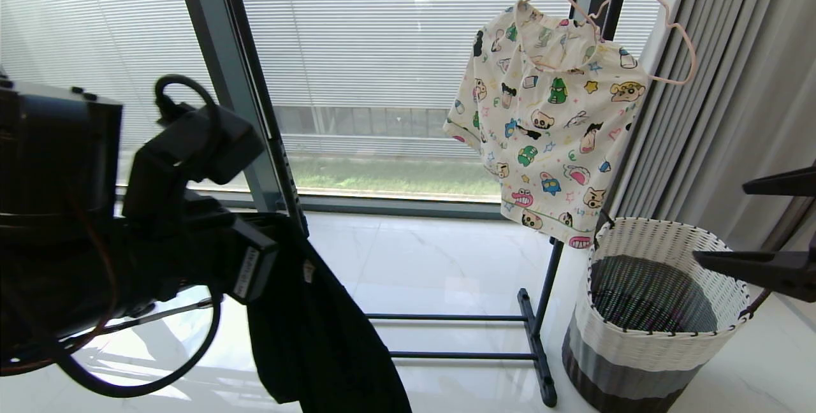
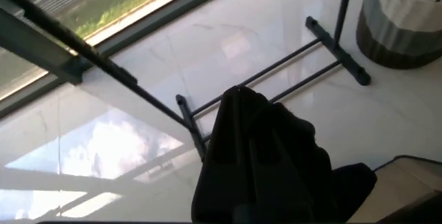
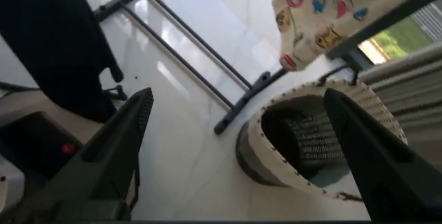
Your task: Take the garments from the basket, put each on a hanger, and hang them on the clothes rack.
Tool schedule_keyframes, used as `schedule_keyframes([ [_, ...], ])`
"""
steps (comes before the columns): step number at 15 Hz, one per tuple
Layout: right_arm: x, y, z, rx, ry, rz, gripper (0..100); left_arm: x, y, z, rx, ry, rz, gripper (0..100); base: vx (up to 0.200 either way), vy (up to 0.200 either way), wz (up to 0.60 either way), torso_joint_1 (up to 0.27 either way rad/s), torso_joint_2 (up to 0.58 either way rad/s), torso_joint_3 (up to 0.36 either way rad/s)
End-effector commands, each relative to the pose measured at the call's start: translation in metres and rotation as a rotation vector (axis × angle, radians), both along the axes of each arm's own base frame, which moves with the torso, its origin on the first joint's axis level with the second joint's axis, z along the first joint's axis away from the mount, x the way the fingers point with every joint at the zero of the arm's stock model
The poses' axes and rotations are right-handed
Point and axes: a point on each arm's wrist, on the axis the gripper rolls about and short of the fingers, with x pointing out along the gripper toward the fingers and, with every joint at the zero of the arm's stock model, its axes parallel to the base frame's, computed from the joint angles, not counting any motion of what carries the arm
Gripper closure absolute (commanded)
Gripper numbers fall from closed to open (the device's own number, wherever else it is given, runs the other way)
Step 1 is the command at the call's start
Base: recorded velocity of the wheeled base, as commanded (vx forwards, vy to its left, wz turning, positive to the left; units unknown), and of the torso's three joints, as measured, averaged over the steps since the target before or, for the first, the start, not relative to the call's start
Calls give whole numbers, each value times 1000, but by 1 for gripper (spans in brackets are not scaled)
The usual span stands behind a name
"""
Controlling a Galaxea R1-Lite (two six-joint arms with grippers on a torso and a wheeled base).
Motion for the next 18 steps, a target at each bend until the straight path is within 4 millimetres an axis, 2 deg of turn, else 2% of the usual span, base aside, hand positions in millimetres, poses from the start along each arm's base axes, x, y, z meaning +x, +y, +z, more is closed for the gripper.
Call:
schedule_keyframes([
  [1,-15,-38,-10,5,-18,-248,0,-24,49,-4,-25,-35,176,100,0,0,0,0,0,0],
  [2,-17,-52,-16,6,-21,-369,0,-34,68,-6,-55,-49,234,100,0,0,0,0,0,0],
  [4,-22,-62,-27,4,-20,-458,0,-47,83,-11,-79,-58,298,100,0,0,0,0,0,0],
  [6,-22,-63,-33,9,-37,-475,0,-54,94,-17,-76,-58,378,100,0,0,0,0,0,0],
  [11,-14,-62,-35,26,-80,-477,0,-53,104,-15,-115,-101,474,100,0,0,0,10,-45,-44],
  [15,-10,-62,-32,57,-91,-489,0,-53,104,-15,-114,-98,474,100,0,0,0,148,-420,-262],
  [18,7,-63,-29,98,-126,-522,0,-51,108,-19,-112,-91,507,100,0,0,0,175,-468,-290],
])
